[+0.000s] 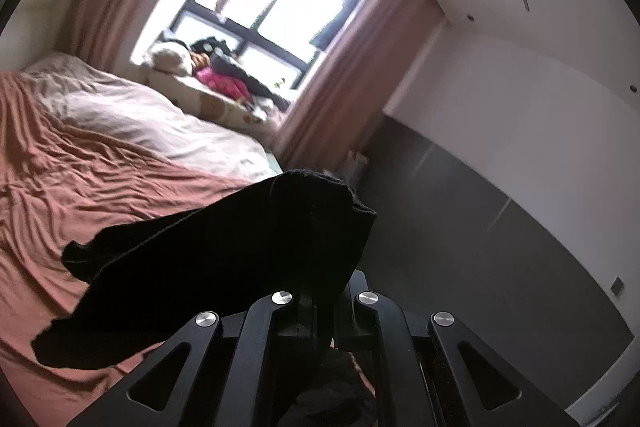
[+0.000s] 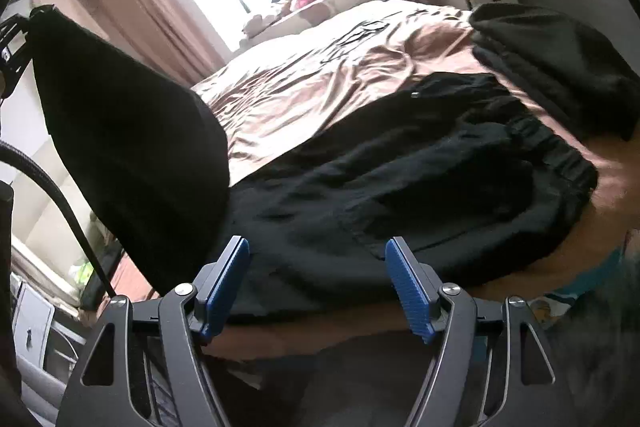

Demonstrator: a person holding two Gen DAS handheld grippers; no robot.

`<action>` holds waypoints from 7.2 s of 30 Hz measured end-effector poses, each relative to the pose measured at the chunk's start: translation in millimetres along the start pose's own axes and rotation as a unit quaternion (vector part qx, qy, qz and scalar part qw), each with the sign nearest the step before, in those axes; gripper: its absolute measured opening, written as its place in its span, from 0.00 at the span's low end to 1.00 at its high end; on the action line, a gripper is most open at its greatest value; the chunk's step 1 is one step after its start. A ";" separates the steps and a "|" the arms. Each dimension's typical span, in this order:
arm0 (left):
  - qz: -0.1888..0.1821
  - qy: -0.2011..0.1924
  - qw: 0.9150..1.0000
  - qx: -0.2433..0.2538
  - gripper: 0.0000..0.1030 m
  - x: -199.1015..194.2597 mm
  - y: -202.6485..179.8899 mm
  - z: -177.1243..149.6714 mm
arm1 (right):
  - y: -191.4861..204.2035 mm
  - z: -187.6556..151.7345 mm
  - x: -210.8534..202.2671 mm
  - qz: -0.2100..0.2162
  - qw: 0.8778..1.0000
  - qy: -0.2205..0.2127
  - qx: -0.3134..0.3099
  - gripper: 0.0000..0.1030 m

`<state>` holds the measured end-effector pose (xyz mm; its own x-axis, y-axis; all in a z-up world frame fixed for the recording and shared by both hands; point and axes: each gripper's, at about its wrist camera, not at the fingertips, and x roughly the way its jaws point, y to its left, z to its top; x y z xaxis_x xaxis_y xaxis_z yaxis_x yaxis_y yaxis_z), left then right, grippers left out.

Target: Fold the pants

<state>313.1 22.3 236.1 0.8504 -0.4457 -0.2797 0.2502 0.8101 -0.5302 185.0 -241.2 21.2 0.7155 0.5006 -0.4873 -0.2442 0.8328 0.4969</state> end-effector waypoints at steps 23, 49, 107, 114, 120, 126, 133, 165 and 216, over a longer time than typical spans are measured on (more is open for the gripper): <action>-0.060 0.158 0.985 -0.031 0.04 184.1 -17.5 -93.2 | -66.7 3.7 -45.0 -0.050 0.997 -0.007 0.063 0.67; -0.137 0.332 0.933 -0.008 0.04 296.3 -101.6 -262.4 | -118.0 0.9 -92.3 -0.118 0.988 -0.010 0.096 0.67; 0.143 0.330 0.933 -0.020 0.99 117.8 199.4 -278.7 | -157.3 18.0 6.5 -0.052 0.981 0.012 0.186 0.77; 0.125 0.329 0.933 -0.071 0.99 118.4 230.5 -286.0 | -158.6 14.2 13.5 -0.042 0.980 0.013 0.194 0.77; 0.095 0.318 0.938 -0.098 0.95 120.9 240.7 -285.3 | -167.2 13.4 16.9 -0.034 0.978 0.005 0.207 0.77; 0.087 0.309 0.942 -0.099 0.76 121.1 244.8 -275.9 | -166.9 10.6 15.4 -0.038 0.976 -0.002 0.212 0.77; 0.085 0.317 0.934 -0.141 0.62 121.4 271.4 -288.1 | -165.8 7.3 14.2 -0.038 0.977 -0.001 0.212 0.77; 0.048 0.260 0.953 -0.150 0.08 105.2 273.5 -261.4 | -173.2 16.2 22.5 0.049 0.965 -0.051 0.251 0.12; 0.207 0.184 0.934 -0.225 0.15 -108.0 444.7 -225.5 | 1.8 51.5 209.5 0.088 0.983 0.118 0.113 0.37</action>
<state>228.1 344.8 -150.0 0.5936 -0.2974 -0.7478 -0.3550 0.7371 -0.5750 368.2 -147.0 -43.0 0.4964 0.6957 -0.5192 -0.1799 0.6675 0.7225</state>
